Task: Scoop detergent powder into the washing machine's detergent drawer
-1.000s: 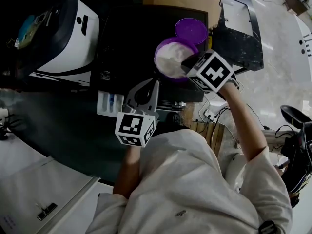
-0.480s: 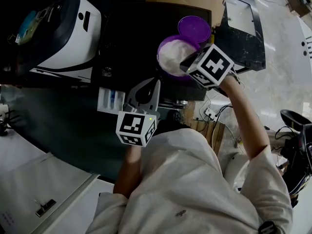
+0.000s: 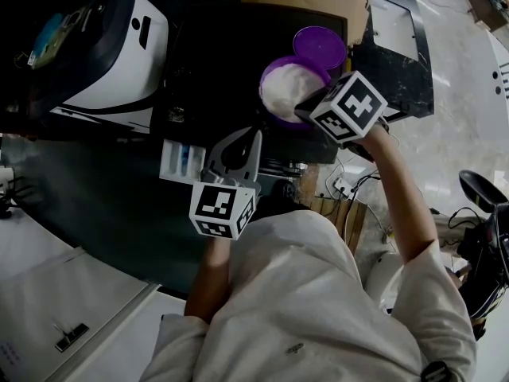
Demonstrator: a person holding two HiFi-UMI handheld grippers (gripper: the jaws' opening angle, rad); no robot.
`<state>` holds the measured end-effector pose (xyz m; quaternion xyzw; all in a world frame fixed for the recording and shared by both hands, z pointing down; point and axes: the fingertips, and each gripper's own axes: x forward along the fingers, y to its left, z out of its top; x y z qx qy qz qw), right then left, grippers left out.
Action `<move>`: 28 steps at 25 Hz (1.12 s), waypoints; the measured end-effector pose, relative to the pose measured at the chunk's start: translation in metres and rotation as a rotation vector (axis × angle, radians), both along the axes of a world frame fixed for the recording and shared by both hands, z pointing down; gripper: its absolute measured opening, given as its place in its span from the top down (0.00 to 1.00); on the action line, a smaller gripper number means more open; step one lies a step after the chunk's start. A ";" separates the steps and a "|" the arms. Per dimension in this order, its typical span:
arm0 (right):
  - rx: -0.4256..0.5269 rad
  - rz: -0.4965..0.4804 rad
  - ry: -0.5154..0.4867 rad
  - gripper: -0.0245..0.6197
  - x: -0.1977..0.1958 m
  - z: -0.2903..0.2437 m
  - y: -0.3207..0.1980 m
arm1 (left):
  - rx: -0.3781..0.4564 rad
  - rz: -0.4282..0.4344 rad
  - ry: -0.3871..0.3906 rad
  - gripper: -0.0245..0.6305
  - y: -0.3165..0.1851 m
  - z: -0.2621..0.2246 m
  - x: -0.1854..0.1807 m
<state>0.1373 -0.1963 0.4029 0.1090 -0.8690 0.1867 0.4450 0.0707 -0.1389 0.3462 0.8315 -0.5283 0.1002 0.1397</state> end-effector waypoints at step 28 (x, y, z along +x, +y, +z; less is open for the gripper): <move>-0.210 0.265 -0.296 0.95 -0.012 -0.009 0.008 | 0.017 0.002 0.010 0.93 0.005 -0.004 0.006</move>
